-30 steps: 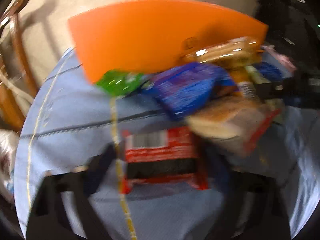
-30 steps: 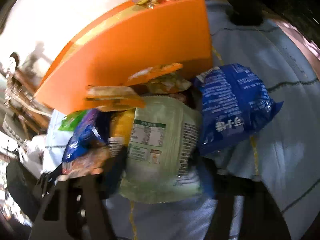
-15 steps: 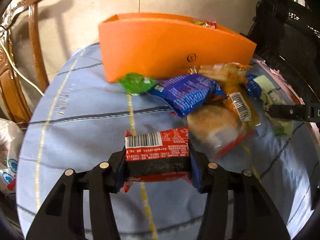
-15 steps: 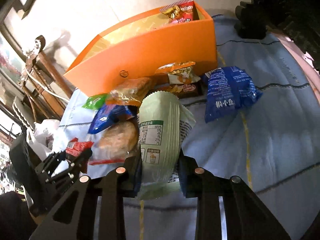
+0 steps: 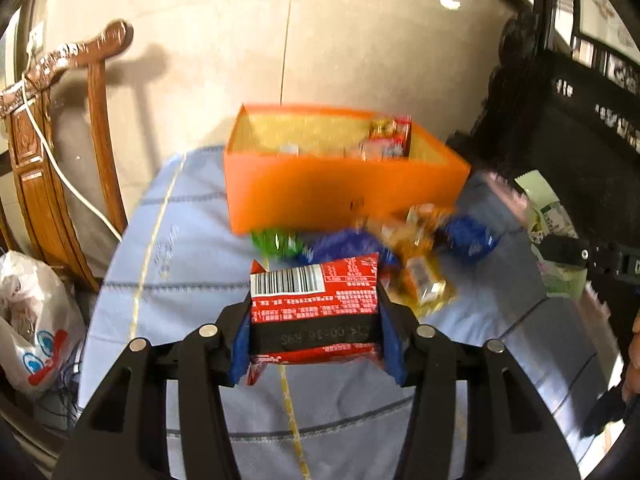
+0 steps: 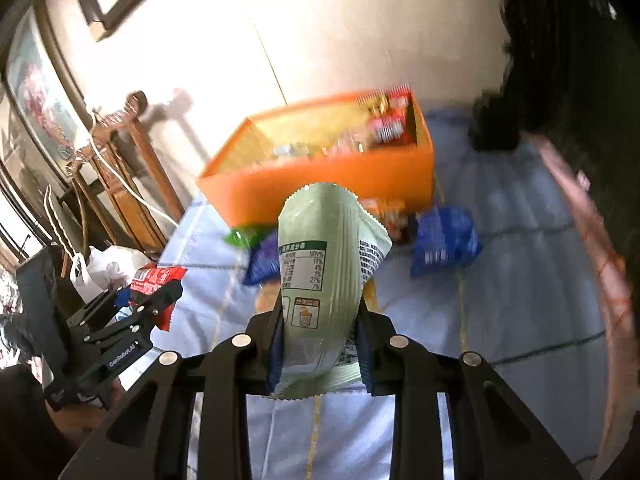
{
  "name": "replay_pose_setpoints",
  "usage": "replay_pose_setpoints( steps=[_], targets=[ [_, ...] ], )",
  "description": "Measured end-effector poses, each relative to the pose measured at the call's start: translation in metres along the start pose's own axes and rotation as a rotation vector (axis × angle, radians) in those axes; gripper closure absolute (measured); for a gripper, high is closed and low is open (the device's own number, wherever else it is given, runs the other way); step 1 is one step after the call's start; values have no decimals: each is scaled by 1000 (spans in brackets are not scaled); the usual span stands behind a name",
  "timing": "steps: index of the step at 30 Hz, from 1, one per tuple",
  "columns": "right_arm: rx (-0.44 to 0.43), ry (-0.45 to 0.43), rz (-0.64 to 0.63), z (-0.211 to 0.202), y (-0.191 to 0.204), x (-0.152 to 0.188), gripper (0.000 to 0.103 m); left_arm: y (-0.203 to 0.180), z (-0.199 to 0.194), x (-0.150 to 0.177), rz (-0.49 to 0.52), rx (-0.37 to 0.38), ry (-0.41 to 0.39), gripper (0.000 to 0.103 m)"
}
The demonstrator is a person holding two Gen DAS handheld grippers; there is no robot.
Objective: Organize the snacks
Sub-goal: 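Lift both held packs over the orange box and lower them inside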
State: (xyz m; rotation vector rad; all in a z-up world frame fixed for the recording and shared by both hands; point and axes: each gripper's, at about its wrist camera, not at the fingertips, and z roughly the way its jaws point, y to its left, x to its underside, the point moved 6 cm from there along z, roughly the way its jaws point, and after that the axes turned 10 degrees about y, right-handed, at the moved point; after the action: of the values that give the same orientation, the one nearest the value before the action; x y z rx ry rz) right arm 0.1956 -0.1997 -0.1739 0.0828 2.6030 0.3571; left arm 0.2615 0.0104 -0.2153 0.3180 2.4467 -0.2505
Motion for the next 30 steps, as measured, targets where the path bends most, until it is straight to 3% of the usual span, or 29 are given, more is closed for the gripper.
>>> replay_pose_setpoints(
  steps=[10, 17, 30],
  targets=[
    [23, -145, -61, -76, 23, -69, 73, -12, -56, -102, -6, 16, -103, 53],
    [66, -186, -100, -94, 26, -121, 73, -21, -65, -160, 31, -26, -128, 52],
    [77, -190, -135, -79, 32, -172, 73, -33, -36, -205, 62, -71, -122, 52]
  ],
)
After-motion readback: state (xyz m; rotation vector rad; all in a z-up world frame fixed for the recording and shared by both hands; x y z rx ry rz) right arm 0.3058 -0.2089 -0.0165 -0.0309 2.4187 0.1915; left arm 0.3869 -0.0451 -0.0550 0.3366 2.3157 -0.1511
